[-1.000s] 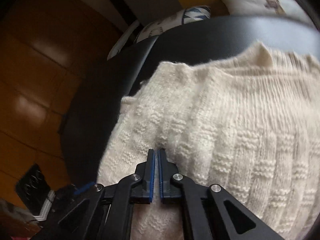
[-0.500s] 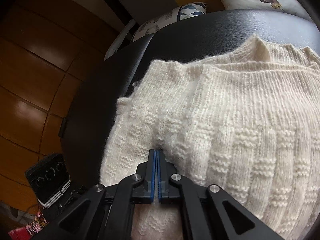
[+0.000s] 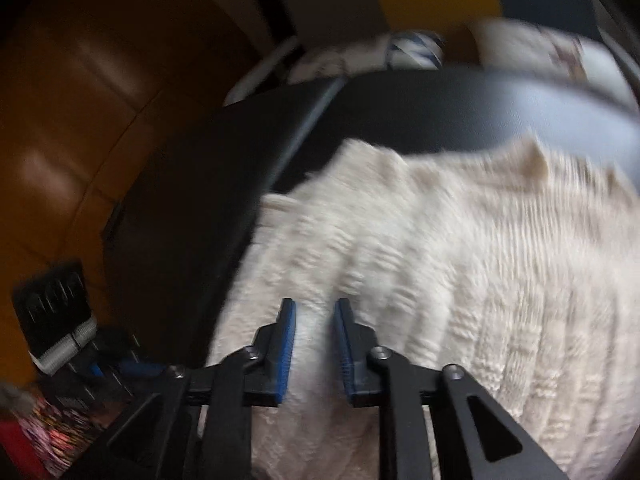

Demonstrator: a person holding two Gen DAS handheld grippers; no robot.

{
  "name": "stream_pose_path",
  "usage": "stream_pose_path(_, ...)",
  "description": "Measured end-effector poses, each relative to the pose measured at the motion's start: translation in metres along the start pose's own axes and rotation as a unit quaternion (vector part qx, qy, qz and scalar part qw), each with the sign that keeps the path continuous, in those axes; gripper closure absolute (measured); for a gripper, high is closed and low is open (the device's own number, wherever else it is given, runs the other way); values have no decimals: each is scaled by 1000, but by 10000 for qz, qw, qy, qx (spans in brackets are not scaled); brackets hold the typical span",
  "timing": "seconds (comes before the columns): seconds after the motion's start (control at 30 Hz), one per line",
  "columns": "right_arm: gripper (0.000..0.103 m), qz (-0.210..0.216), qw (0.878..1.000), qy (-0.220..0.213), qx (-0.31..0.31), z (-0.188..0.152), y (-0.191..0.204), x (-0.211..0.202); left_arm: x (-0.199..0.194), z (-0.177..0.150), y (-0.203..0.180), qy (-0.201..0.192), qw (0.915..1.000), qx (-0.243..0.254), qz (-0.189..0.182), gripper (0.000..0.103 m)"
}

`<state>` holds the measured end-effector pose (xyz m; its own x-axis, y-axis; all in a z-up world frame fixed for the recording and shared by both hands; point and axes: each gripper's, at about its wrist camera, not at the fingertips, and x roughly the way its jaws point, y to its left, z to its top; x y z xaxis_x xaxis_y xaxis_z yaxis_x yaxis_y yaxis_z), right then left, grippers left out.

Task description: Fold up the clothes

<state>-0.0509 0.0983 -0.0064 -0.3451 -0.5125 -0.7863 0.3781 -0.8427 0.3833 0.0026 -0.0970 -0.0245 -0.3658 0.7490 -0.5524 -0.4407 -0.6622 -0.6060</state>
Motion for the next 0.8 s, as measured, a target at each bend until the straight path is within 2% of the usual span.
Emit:
stream_pose_path(0.03, 84, -186, 9997, -55, -153, 3, 7, -1, 7, 3, -1, -27, 9999, -48, 140, 63)
stream_pose_path(0.07, 84, -392, 9988, -125, -268, 6, 16, 1, 14, 4, 0, 14, 9996, -99, 248, 61)
stream_pose_path(0.2, 84, -526, 9983, -27, -249, 30, 22, 16, 39, 4, 6, 264, 9963, -294, 757, 61)
stream_pose_path(0.23, 84, -607, 9977, 22, -286, 33, 21, 21, 43, 2, 8, 277, 9952, -354, 870, 58)
stream_pose_path(0.37, 84, -703, 9952, 22, -680, 54, 28, 30, 45, -5, 7, 176, 9905, -714, 1164, 58)
stream_pose_path(0.43, 84, -619, 9925, 35, -1050, 69, 38, 43, 43, -8, 8, 89, 9878, -917, 1255, 59)
stream_pose_path(0.57, 84, -640, 9825, 663, -1617, 89, 53, 76, 38, -20, 11, -218, 9848, -1139, 1290, 69)
stream_pose_path(0.67, 84, -635, 9744, 1071, -1873, 95, 58, 102, 35, -28, 16, -372, 9853, -1212, 1141, 73)
stream_pose_path(0.73, 83, -610, 9717, 1131, -1982, 94, 59, 111, 36, -30, 16, -391, 9861, -1144, 1140, 75)
stream_pose_path(0.8, 90, -666, 9699, 1071, -2083, 92, 58, 114, 40, -31, 11, -378, 9868, -1027, 1195, 77)
